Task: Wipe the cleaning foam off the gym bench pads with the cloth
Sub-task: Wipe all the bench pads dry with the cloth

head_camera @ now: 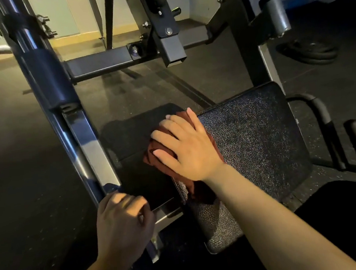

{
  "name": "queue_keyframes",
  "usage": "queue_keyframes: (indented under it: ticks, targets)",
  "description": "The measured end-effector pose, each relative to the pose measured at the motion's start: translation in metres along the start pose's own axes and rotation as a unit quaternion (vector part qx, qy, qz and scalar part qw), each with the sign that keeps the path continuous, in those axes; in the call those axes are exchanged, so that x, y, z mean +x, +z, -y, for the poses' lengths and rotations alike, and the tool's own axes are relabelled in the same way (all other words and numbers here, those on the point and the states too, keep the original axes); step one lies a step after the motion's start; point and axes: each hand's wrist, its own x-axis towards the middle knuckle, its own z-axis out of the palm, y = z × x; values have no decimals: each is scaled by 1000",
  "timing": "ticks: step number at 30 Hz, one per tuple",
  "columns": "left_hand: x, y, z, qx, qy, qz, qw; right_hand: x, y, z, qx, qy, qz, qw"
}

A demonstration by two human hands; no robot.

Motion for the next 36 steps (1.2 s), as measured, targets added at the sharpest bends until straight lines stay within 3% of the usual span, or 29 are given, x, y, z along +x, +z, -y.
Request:
queue_keyframes:
  ticks: [3, 9, 14, 17, 21, 25, 28, 36]
  targets:
    - [1, 3, 2, -5, 4, -29, 1000, 7, -1, -26, -19, 32, -25, 999]
    - [1, 8, 6, -68, 13, -77, 995, -3, -14, -136, -108, 248, -15, 963]
    - [1, 8, 6, -68, 21, -77, 994, 2, -7, -121, -63, 362, -54, 928]
    - [0, 7, 6, -59, 19, -77, 995, 14, -1, -72, -35, 343, -85, 935]
    - [0, 6, 5, -39, 26, -68, 997, 21, 7, -2, -1, 256, -98, 962]
    - [-2, 9, 7, -41, 29, -74, 996, -4, 8, 35, 44, 159, -63, 984]
    - [-3, 10, 7, -49, 24, -84, 995, -29, 12, 52, 23, 99, 11, 995]
    - [-4, 8, 3, -21, -11, -56, 998, -104, 19, 84, 7, 175, 68, 982]
